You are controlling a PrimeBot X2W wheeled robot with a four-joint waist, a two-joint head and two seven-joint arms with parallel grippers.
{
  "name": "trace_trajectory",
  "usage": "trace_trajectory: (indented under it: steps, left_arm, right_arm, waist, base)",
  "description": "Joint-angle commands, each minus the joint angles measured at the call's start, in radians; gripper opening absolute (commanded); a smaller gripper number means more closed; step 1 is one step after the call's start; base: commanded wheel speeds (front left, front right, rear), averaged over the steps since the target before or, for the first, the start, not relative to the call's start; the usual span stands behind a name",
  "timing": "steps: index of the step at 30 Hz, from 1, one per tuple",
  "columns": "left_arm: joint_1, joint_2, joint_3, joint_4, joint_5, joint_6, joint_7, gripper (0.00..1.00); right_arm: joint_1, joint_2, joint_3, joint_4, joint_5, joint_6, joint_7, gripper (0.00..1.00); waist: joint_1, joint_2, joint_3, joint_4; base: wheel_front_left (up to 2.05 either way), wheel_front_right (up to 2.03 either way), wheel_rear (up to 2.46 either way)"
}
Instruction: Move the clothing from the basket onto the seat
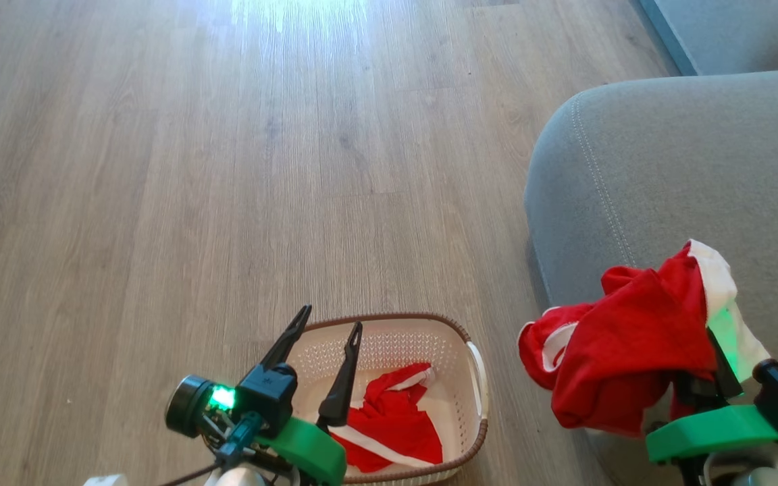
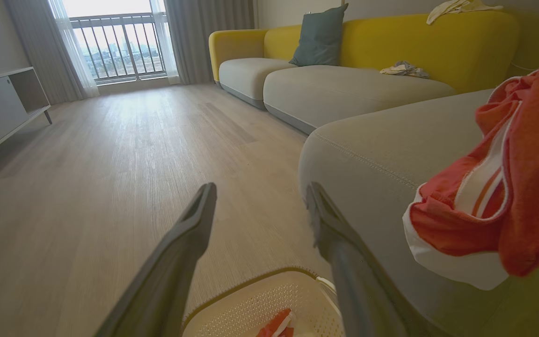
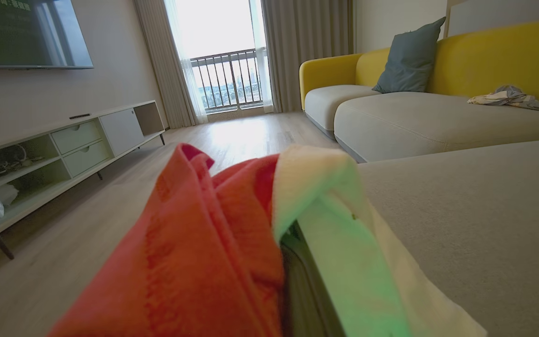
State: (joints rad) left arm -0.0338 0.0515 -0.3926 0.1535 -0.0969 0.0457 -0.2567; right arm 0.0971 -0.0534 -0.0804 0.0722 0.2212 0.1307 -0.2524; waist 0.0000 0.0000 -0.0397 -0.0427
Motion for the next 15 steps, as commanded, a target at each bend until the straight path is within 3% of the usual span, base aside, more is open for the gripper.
trace_trajectory:
  steps: [1, 15]
  left_arm:
    - [-0.015, -0.001, 0.024, -0.035, -0.007, -0.006, -0.005, 1.00]
    - [0.009, -0.001, -0.051, -0.036, -0.007, -0.039, -0.005, 1.00]
  right_arm:
    - [-0.022, 0.002, 0.017, -0.031, 0.003, 0.000, -0.009, 0.00]
    - [-0.027, 0.003, -0.001, -0.012, 0.010, 0.000, -0.009, 0.00]
  waist:
    - [0.0000, 0.0000, 0.000, 0.000]
    - [0.0000, 0.0000, -0.001, -0.005]
  base:
    - [0.00, 0.00, 0.00]
    - [0.00, 0.00, 0.00]
